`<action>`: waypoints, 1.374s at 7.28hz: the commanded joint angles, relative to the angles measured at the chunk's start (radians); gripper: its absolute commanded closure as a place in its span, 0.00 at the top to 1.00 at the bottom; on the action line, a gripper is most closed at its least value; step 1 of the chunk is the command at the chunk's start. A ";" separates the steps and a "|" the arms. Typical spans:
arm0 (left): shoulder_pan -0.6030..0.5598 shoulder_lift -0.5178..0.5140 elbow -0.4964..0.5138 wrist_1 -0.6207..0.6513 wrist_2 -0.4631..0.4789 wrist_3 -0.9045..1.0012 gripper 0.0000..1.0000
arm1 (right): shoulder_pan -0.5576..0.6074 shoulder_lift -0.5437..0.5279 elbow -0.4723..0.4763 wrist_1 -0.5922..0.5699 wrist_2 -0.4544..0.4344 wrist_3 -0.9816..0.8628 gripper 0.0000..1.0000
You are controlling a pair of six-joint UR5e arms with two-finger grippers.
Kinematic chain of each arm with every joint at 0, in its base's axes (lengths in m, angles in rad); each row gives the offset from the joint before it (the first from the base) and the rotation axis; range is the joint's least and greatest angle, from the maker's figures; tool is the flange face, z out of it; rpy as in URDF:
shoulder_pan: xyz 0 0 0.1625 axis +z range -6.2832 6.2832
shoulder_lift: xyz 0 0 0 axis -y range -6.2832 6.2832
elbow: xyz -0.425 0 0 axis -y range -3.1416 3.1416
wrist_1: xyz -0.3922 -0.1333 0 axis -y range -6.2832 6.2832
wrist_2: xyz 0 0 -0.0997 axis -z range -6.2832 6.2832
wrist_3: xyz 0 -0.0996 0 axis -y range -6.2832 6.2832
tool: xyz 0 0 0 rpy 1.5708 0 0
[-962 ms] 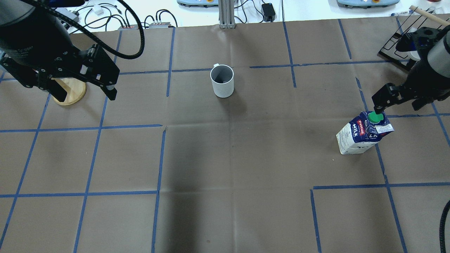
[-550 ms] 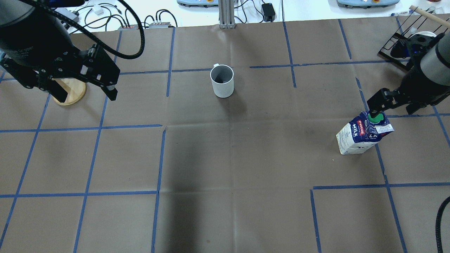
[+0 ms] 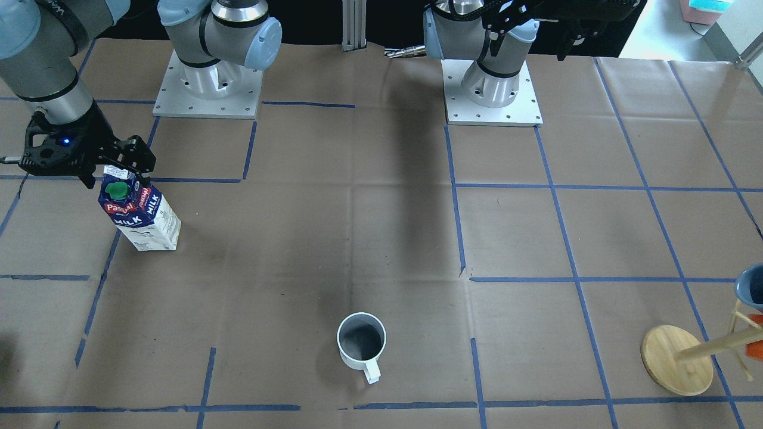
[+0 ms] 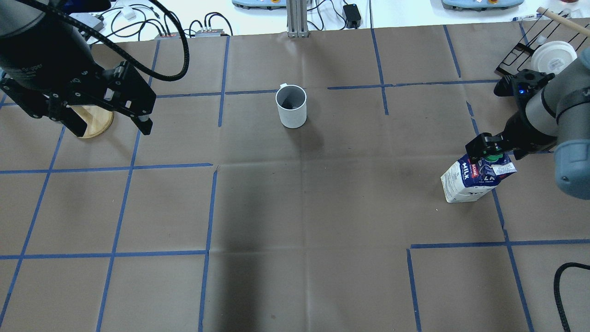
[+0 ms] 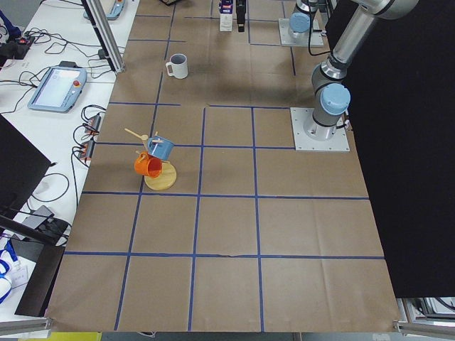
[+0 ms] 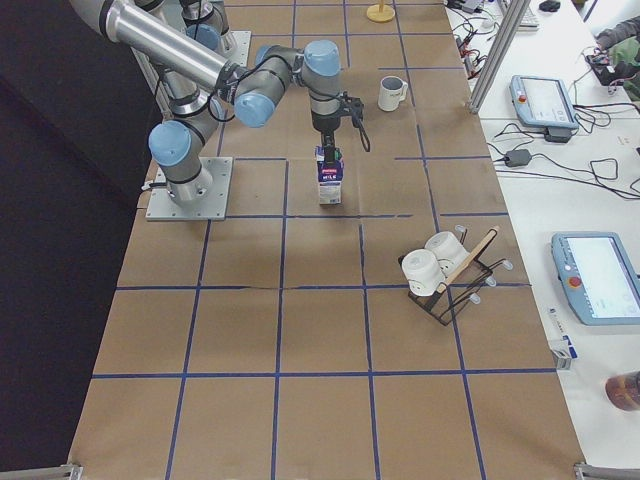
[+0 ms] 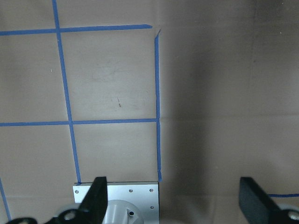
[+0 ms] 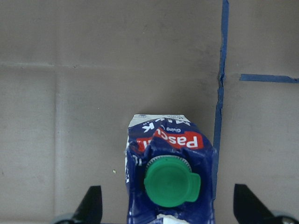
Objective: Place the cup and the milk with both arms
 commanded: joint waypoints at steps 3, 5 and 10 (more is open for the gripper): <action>-0.002 0.026 -0.046 -0.009 0.001 0.010 1.00 | 0.000 0.042 0.001 -0.023 -0.005 -0.001 0.98; 0.041 0.045 -0.086 0.000 -0.012 0.012 1.00 | 0.000 0.041 0.001 -0.021 -0.004 0.000 0.59; 0.052 0.050 -0.095 0.002 -0.011 0.013 1.00 | 0.002 0.021 -0.141 0.133 -0.019 0.005 0.57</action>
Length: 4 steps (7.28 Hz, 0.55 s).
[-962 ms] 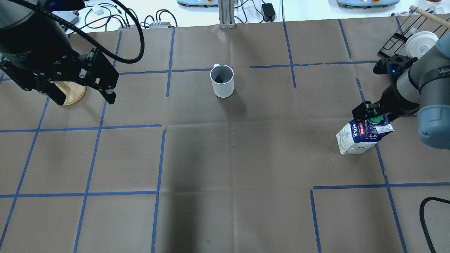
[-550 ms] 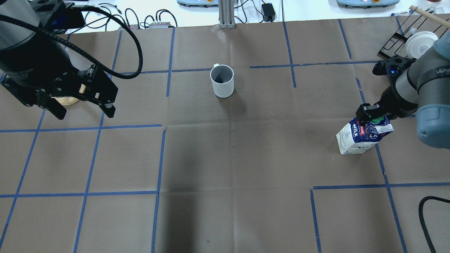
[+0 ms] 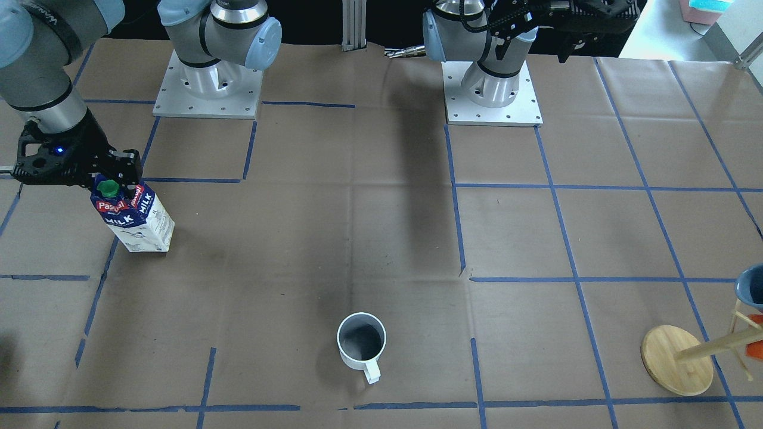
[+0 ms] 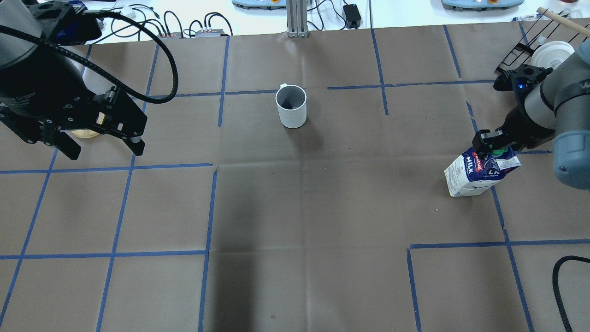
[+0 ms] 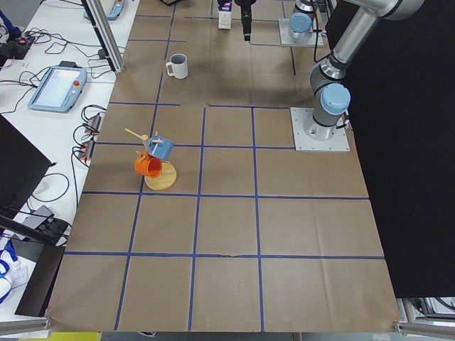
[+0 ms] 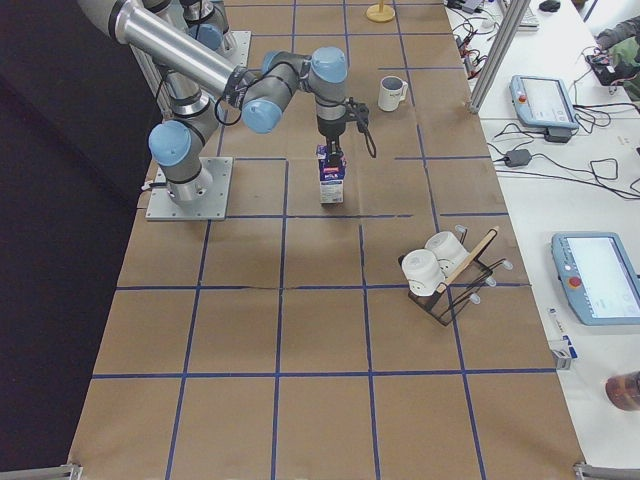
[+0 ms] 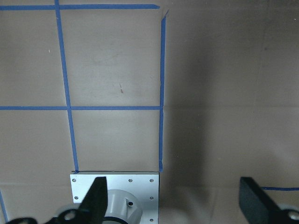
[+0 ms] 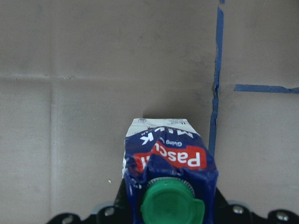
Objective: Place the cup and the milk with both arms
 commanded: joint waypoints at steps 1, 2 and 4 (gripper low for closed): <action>0.000 0.002 -0.003 0.001 -0.001 0.001 1.00 | 0.004 0.008 -0.206 0.269 -0.001 0.007 0.57; 0.002 0.002 -0.004 0.001 -0.001 0.001 1.00 | 0.005 0.034 -0.283 0.360 0.006 0.060 0.57; 0.002 0.002 -0.004 0.001 -0.001 0.001 1.00 | 0.054 0.099 -0.334 0.354 0.006 0.102 0.57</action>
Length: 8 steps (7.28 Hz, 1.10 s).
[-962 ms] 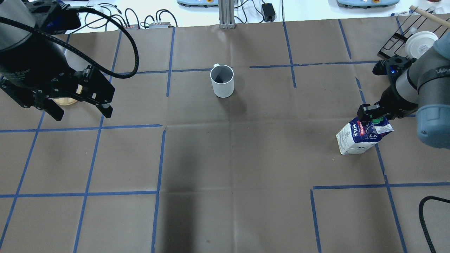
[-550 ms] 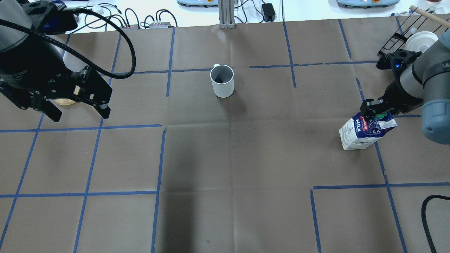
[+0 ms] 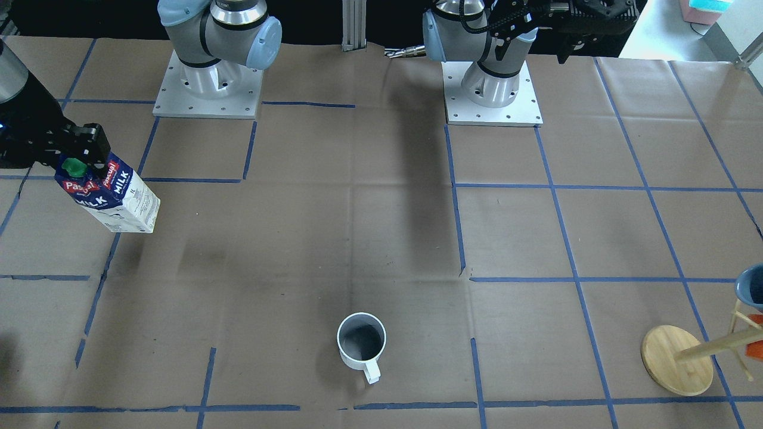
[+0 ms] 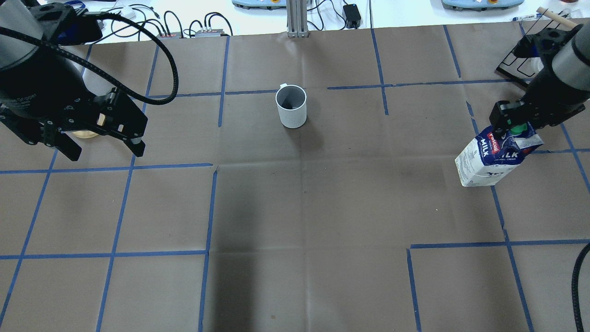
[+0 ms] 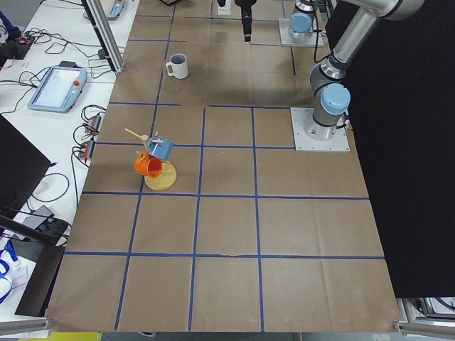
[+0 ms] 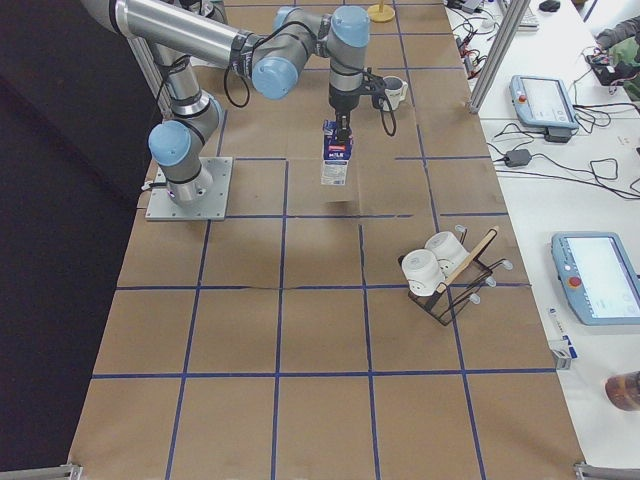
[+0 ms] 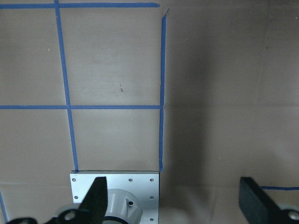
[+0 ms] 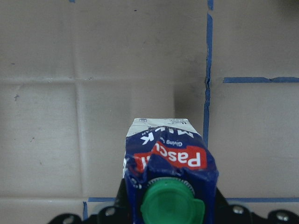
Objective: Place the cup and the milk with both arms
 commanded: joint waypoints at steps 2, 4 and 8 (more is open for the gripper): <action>0.000 0.002 0.000 -0.002 0.001 0.000 1.00 | 0.118 0.133 -0.163 0.014 -0.010 0.130 0.59; 0.002 0.003 -0.002 -0.003 0.005 0.000 1.00 | 0.271 0.312 -0.375 0.026 -0.013 0.332 0.59; 0.002 0.005 -0.002 -0.006 0.006 0.000 1.00 | 0.467 0.597 -0.745 0.116 -0.011 0.576 0.58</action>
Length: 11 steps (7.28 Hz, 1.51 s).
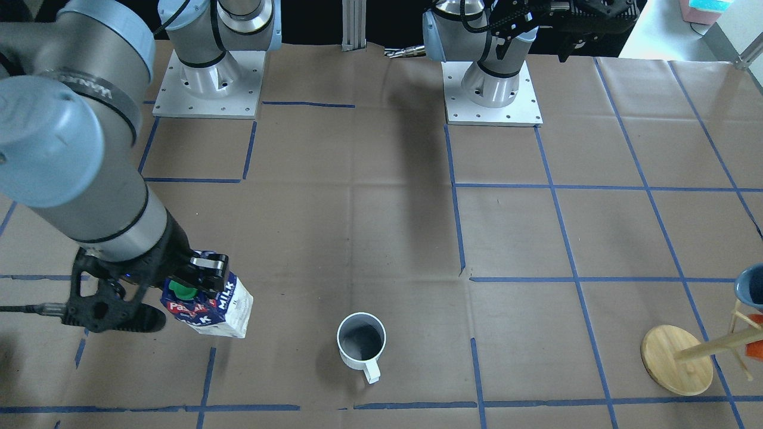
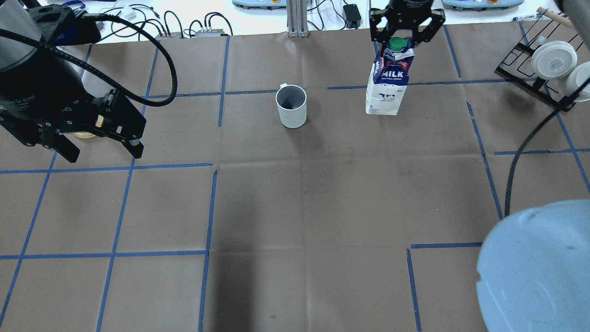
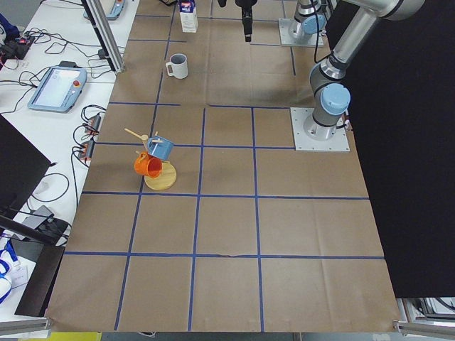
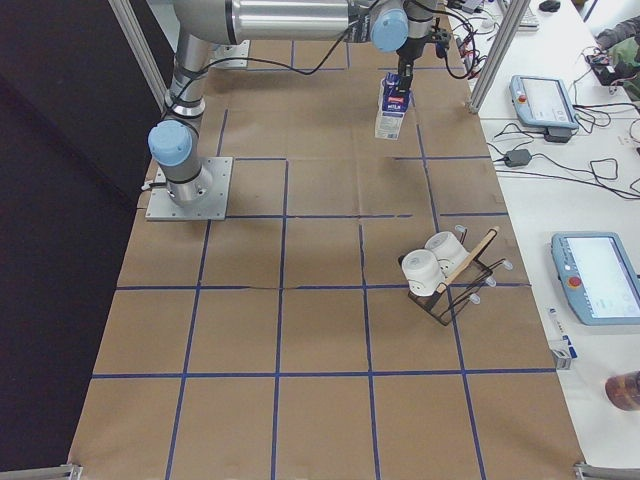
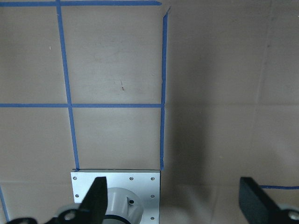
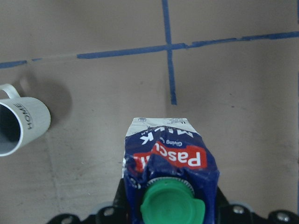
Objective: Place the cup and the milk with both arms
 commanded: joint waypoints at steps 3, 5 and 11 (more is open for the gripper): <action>0.000 0.001 0.000 -0.001 0.002 0.000 1.00 | 0.090 0.226 -0.237 -0.002 0.013 0.208 0.58; 0.000 0.001 0.000 -0.003 0.002 0.000 1.00 | 0.137 0.309 -0.345 0.010 -0.001 0.214 0.58; 0.002 0.002 0.000 -0.006 0.005 0.021 1.00 | 0.142 0.317 -0.339 0.090 0.000 0.104 0.58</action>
